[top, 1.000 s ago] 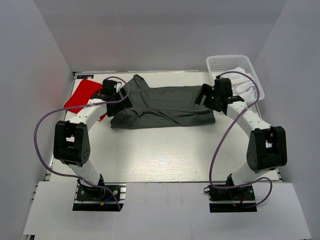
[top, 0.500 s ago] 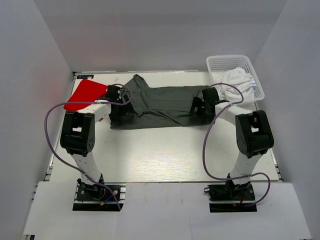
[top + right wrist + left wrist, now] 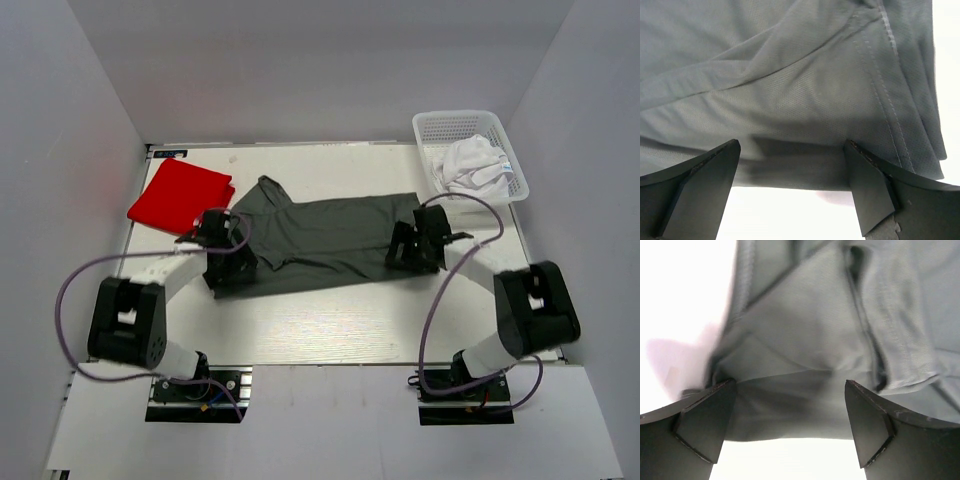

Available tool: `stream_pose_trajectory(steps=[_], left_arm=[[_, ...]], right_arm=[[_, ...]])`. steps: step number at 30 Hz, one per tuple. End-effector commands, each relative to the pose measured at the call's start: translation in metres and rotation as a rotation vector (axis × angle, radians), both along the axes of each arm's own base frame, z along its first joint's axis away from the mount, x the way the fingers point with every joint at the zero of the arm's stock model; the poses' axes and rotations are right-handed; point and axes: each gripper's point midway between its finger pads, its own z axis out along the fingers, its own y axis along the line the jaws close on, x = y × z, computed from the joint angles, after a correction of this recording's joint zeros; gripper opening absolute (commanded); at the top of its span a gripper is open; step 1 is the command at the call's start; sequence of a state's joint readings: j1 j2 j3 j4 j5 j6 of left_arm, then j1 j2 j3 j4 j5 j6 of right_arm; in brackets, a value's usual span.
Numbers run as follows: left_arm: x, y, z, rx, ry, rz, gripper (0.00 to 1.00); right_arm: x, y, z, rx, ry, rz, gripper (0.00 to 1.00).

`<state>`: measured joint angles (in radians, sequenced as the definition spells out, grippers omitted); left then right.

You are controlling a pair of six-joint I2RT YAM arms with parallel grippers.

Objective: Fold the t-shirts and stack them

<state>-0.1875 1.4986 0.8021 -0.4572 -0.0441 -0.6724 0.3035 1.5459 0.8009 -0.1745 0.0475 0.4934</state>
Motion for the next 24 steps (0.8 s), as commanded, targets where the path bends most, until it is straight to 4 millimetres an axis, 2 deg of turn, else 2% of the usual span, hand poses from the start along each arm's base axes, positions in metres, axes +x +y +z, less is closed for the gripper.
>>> stream_pose_trajectory(steps=[1,2,3,7,9,13,15,16,17,19,20,22,23,24], left_arm=[[-0.041,0.005,0.010,-0.020,0.030,0.066,1.00],[-0.040,0.002,0.018,-0.047,-0.006,0.057,1.00],[-0.037,-0.001,0.036,-0.073,-0.072,0.049,1.00],[-0.029,-0.009,0.070,-0.120,-0.190,0.002,1.00],[-0.026,-0.022,0.081,-0.166,-0.223,-0.047,1.00],[-0.025,-0.028,0.080,-0.190,-0.219,-0.076,1.00],[-0.023,-0.028,0.079,-0.187,-0.233,-0.085,1.00],[-0.026,-0.028,0.075,-0.192,-0.219,-0.072,1.00],[-0.028,-0.026,0.070,-0.192,-0.206,-0.043,1.00],[-0.030,-0.016,0.067,-0.158,-0.191,0.016,1.00],[-0.034,-0.013,0.064,-0.151,-0.184,0.033,1.00],[-0.038,-0.007,0.061,-0.158,-0.187,0.123,1.00],[-0.041,-0.005,0.058,-0.149,-0.188,0.130,1.00],[-0.044,-0.005,0.054,-0.173,-0.188,0.167,1.00]], right_arm=[[-0.048,-0.004,0.000,-0.028,0.068,0.046,0.90],[-0.051,-0.003,0.008,-0.023,0.042,0.052,0.90],[-0.053,0.002,0.013,-0.025,0.021,0.081,0.90],[-0.047,0.007,0.049,0.006,-0.117,0.097,0.90],[-0.045,0.014,0.059,0.034,-0.152,0.112,0.90],[-0.043,0.043,0.086,0.079,-0.275,0.291,0.90],[-0.050,0.078,0.096,0.111,-0.304,0.434,0.90],[-0.050,0.087,0.098,0.083,-0.329,0.509,0.90],[-0.056,0.117,0.101,0.075,-0.327,0.601,0.90],[-0.066,0.145,0.102,0.039,-0.350,0.716,0.90],[-0.068,0.163,0.093,0.019,-0.346,0.758,0.90],[-0.063,0.194,0.096,-0.014,-0.421,0.829,0.90],[-0.072,0.204,0.099,-0.020,-0.449,0.885,0.90],[-0.066,0.214,0.096,-0.043,-0.456,0.891,0.90]])
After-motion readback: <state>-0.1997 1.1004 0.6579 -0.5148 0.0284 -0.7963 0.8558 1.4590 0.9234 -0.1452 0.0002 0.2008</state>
